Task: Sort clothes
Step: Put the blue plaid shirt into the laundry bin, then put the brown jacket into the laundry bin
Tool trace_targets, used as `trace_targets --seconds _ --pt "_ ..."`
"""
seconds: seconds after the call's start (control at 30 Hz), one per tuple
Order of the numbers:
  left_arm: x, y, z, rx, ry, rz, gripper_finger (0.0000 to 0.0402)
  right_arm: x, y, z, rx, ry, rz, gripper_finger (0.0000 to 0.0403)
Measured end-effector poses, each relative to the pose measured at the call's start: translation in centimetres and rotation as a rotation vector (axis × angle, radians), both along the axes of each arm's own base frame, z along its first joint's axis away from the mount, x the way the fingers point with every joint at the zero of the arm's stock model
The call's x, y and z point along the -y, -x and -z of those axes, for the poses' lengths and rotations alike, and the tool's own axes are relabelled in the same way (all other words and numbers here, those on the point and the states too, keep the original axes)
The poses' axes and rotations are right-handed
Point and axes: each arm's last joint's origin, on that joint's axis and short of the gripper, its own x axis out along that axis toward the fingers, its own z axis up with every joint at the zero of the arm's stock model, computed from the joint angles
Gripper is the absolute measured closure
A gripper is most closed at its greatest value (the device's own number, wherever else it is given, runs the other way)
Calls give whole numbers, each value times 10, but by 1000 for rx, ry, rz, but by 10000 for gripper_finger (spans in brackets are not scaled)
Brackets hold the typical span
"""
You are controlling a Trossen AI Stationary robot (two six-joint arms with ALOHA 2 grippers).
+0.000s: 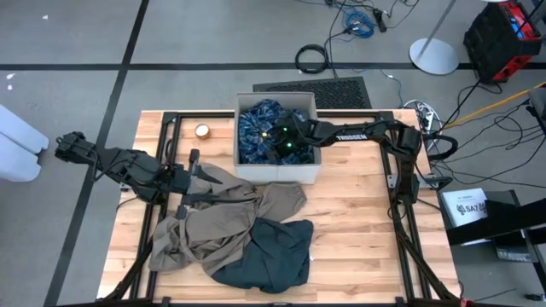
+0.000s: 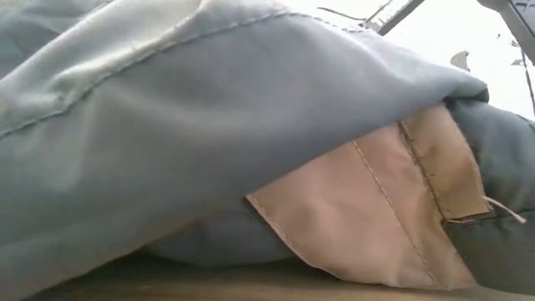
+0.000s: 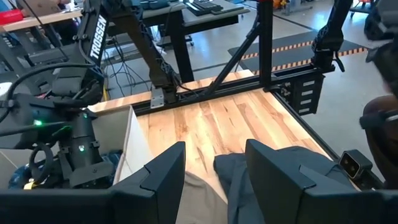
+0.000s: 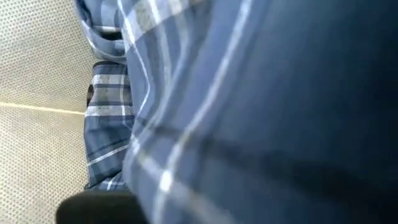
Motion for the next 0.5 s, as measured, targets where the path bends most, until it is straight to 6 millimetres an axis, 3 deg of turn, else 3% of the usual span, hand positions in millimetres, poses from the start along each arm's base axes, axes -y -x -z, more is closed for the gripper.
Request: trace_targets --seconds 0.5 --pt "0 -1 0 -2 -1 0 224 6 -21 -132 220 167 -63 403"
